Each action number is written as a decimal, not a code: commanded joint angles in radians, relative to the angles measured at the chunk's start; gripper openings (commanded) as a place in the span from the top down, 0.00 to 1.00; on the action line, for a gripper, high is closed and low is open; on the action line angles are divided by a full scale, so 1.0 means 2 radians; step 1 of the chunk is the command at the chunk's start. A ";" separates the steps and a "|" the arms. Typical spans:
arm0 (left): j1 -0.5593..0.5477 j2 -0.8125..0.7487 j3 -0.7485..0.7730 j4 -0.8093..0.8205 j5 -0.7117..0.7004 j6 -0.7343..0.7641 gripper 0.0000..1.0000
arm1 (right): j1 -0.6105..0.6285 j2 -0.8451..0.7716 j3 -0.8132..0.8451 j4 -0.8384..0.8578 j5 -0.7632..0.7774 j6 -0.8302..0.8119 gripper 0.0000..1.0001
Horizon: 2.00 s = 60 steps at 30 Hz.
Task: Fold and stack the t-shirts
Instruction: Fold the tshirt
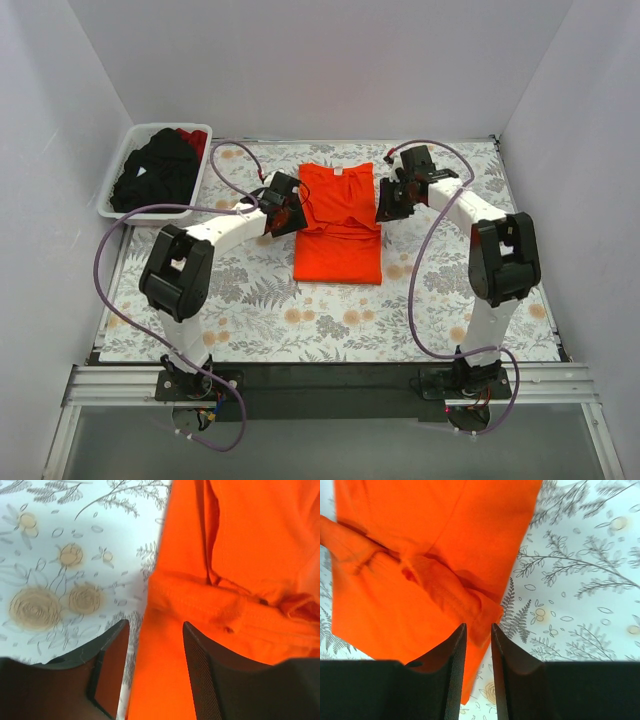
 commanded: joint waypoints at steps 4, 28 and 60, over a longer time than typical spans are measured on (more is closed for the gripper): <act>-0.056 -0.115 -0.059 -0.011 -0.013 -0.025 0.57 | 0.039 -0.112 -0.059 0.032 0.067 0.007 0.69; -0.140 -0.110 -0.222 0.016 -0.031 -0.070 0.85 | 0.083 0.014 -0.051 0.161 0.062 0.025 0.84; -0.121 -0.271 -0.236 0.018 -0.035 -0.091 0.77 | 0.043 0.045 -0.047 0.357 -0.225 0.163 0.76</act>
